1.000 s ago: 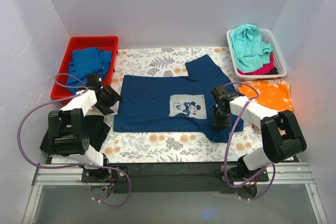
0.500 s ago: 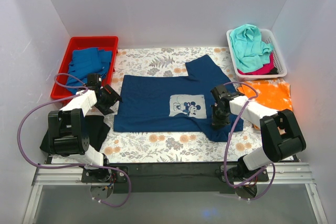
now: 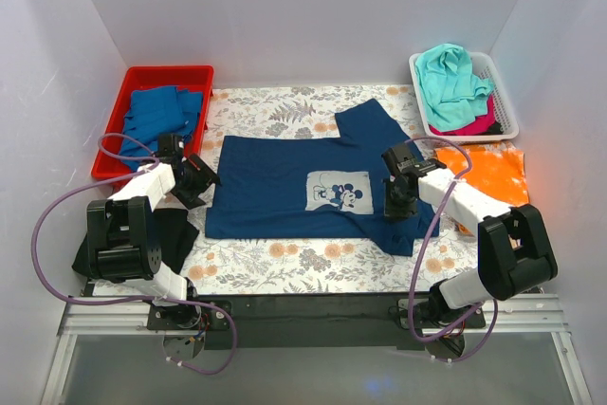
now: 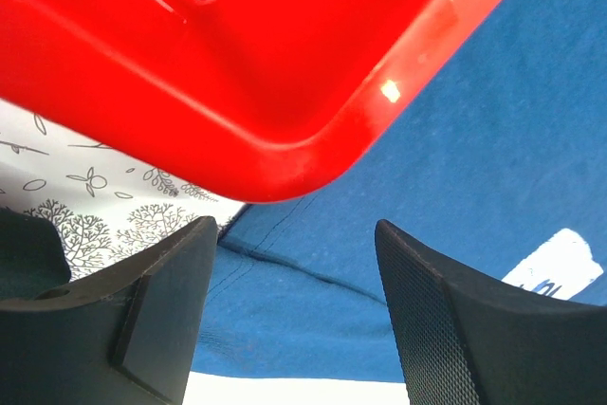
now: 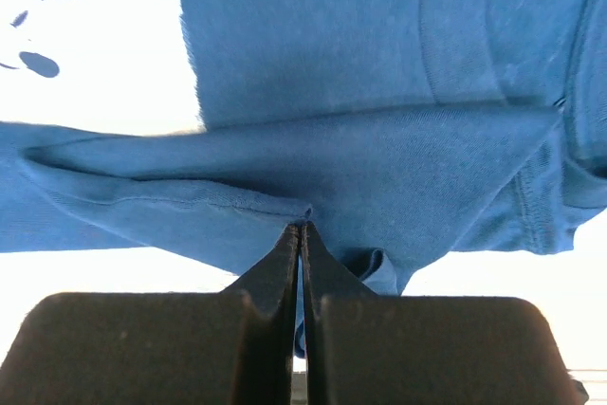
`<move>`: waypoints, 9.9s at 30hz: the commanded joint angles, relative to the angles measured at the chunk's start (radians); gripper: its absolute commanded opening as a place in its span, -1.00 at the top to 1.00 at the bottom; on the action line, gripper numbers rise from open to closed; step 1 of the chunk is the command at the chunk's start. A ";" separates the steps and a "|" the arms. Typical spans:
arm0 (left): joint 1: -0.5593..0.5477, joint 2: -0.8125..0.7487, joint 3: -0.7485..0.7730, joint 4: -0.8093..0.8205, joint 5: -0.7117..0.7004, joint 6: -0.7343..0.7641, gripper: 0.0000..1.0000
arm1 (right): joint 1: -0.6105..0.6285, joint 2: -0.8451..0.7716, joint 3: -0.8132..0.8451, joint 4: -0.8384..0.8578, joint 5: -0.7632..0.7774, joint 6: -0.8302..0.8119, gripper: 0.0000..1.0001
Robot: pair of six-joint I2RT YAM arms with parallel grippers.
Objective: Fold and stack the t-shirts
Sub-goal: Fold the flattened tshirt in 1/3 of the way
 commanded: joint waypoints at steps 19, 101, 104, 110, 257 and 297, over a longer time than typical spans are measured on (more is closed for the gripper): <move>0.003 -0.052 -0.010 0.003 -0.008 0.011 -0.31 | 0.001 0.280 0.455 0.032 0.011 -0.132 0.97; 0.001 -0.055 -0.016 0.019 0.059 0.042 -0.30 | -0.230 0.563 0.622 0.040 -0.092 -0.188 0.33; 0.001 -0.057 -0.021 0.020 0.058 0.040 -0.31 | -0.230 0.573 0.610 0.040 -0.095 -0.188 0.33; 0.003 -0.055 -0.026 0.020 0.055 0.037 -0.30 | -0.230 0.584 0.573 0.035 -0.105 -0.187 0.33; 0.003 -0.080 -0.041 0.016 0.044 0.040 -0.30 | -0.215 0.529 0.533 0.057 -0.073 -0.205 0.53; 0.001 -0.075 -0.043 0.023 0.045 0.043 -0.30 | -0.210 0.512 0.581 0.015 -0.021 -0.158 0.53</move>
